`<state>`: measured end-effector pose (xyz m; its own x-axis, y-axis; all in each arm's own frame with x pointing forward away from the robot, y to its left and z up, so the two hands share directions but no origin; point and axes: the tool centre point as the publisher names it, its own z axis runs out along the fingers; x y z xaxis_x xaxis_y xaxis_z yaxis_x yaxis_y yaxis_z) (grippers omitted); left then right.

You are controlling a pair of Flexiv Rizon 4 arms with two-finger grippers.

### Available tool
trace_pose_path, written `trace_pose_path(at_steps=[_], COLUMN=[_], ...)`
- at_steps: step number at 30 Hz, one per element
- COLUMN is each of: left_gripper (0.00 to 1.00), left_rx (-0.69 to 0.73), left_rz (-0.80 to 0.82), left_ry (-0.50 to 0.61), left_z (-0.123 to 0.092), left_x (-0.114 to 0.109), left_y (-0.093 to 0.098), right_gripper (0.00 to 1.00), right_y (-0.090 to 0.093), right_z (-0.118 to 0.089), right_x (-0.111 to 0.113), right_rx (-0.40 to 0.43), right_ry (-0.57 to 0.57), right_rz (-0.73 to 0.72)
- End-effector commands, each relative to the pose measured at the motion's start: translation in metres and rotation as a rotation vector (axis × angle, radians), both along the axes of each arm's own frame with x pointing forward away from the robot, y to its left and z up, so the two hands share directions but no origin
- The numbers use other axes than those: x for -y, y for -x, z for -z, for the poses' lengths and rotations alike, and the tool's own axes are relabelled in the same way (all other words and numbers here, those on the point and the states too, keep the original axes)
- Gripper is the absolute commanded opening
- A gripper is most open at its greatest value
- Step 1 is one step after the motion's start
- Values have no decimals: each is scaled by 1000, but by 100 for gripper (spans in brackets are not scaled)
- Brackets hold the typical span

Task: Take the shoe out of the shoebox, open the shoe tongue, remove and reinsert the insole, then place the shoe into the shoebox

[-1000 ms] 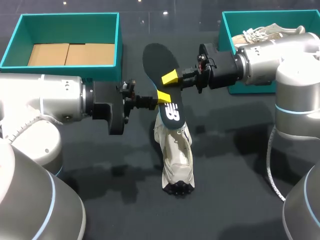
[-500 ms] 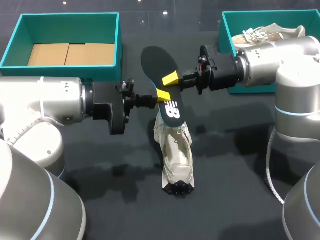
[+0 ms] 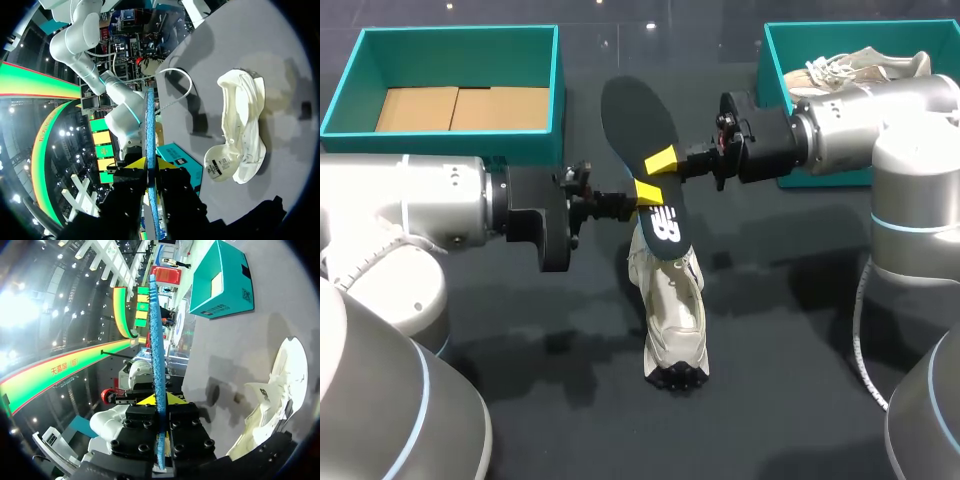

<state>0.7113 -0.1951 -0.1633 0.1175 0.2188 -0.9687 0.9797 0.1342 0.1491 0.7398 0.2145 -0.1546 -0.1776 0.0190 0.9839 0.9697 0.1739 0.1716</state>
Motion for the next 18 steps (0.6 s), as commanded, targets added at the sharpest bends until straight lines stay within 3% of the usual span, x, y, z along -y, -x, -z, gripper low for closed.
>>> trace_pose_path(at_steps=[1, 6, 13, 18], left_gripper=[100, 100, 100, 100], left_rx=[-15, -64, -147, -63], left_rz=[-16, -46, -44, 57], left_ry=[-3, -30, -217, -371], left_z=[-7, -20, -30, -39], left_x=[-19, -59, -112, -130], left_y=[9, 12, 5, -4], right_gripper=[0, 0, 0, 0], right_y=[3, 6, 11, 13], right_z=[1, 8, 24, 34], right_x=[0, 2, 3, 2], right_rx=[-3, -27, -76, -119], right_ry=[2, 13, -1, 7], right_rz=[6, 28, 58, 67])
